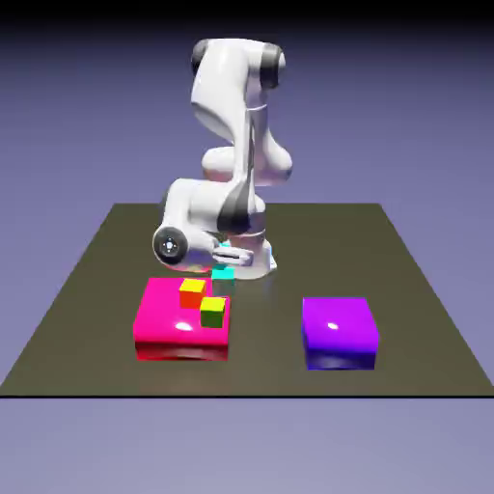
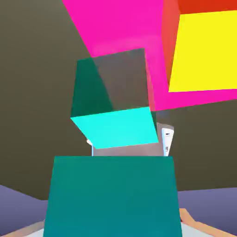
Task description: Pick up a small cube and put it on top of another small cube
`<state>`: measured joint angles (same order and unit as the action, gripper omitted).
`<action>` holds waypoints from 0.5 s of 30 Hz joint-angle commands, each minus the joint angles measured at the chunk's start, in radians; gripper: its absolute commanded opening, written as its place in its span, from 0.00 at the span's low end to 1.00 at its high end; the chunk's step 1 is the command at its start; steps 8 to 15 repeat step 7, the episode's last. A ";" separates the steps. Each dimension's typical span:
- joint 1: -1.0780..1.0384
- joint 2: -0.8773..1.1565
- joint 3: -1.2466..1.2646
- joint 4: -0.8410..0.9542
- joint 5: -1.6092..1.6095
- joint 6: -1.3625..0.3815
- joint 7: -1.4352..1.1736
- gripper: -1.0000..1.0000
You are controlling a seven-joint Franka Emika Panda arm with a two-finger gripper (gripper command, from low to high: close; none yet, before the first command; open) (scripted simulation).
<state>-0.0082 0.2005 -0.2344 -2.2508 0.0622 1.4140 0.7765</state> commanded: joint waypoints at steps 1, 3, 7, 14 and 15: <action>0.001 -0.003 0.001 -0.036 -0.001 0.033 0.000 0.00; 0.004 -0.009 0.002 -0.099 0.001 0.090 0.000 0.00; 0.001 -0.002 0.001 -0.027 -0.001 0.024 0.000 1.00; 0.001 -0.002 0.001 -0.027 -0.001 0.024 0.000 1.00; 0.001 -0.002 0.001 -0.027 -0.001 0.024 0.000 1.00</action>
